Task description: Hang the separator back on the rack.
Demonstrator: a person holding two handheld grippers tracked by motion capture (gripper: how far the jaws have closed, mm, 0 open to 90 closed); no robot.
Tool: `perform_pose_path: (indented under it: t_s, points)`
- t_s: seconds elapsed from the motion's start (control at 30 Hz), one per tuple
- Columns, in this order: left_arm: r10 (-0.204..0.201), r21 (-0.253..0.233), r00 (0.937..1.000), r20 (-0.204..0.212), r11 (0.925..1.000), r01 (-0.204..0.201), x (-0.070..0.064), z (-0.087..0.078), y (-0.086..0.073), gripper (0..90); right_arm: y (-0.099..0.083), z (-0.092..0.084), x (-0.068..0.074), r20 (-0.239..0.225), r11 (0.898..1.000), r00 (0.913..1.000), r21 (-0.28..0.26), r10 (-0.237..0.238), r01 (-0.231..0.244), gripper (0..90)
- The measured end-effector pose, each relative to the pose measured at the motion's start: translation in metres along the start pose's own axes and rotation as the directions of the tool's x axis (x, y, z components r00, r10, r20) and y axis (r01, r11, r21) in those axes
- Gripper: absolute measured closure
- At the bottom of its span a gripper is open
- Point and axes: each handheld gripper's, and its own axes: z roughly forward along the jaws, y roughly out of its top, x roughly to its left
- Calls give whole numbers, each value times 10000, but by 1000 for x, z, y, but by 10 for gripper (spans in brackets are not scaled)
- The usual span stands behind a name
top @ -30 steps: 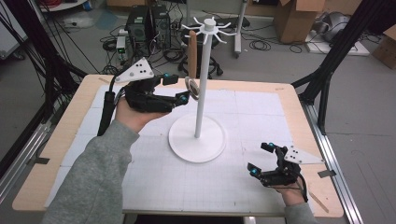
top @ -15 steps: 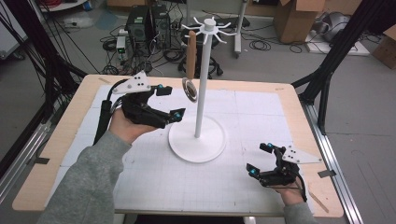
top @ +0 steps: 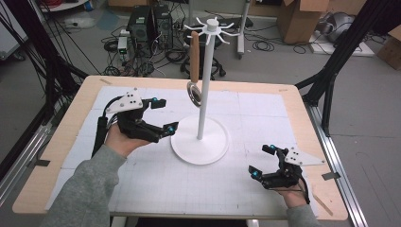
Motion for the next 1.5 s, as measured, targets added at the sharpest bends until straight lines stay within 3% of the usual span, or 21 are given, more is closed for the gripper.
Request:
perform_pose_path:
  t_s: [0.07, 0.13, 0.23, 0.53, 0.73, 0.8, 1.23, 1.4, 1.5]
  points:
    - [-82, 78, 9999, -83, 9999, 83, 2, -2, -8, 100, 0, 1, -1, -3, 10000, 10000, 26, -51, 51, 10]
    - [-25, 138, 9990, -437, 9999, 31, 3, -4, -14, 96, 0, 2, 0, -30, 10000, 10000, 60, -9, 10, 10]
    - [-234, -41, 9989, -400, 9997, 233, 6, -8, -24, 90, 0, 3, -1, -21, 10000, 10000, 41, -75, 75, 10]
    - [-262, -101, 9984, -507, 9996, 257, 9, -18, -43, 64, 0, 4, -1, -13, 9998, 9999, 129, -168, 168, 10]
    - [-439, 69, 9957, -811, 9990, 446, 11, -23, -60, 59, 0, 3, -2, 6, 9999, 10000, 90, -89, 89, 10]
    - [-444, 343, 9949, -907, 9983, 477, 11, -24, -63, 19, 0, 3, -2, -15, 9999, 10000, 71, -94, 94, 10]
    - [-411, -243, 9934, -1072, 9990, 387, 10, -45, -85, 17, 2, 1, -2, -4, 9998, 9999, -161, -137, 137, 10]
    - [-412, -150, 9919, -1201, 9991, 397, 10, -51, -91, 17, 2, 0, -3, 21, 9997, 10000, -219, -90, 90, 10]
    - [-247, -452, 9899, -1393, 9988, 185, 9, -56, -94, 17, 3, 0, -3, 59, 9995, 9999, -277, -138, 139, 10]
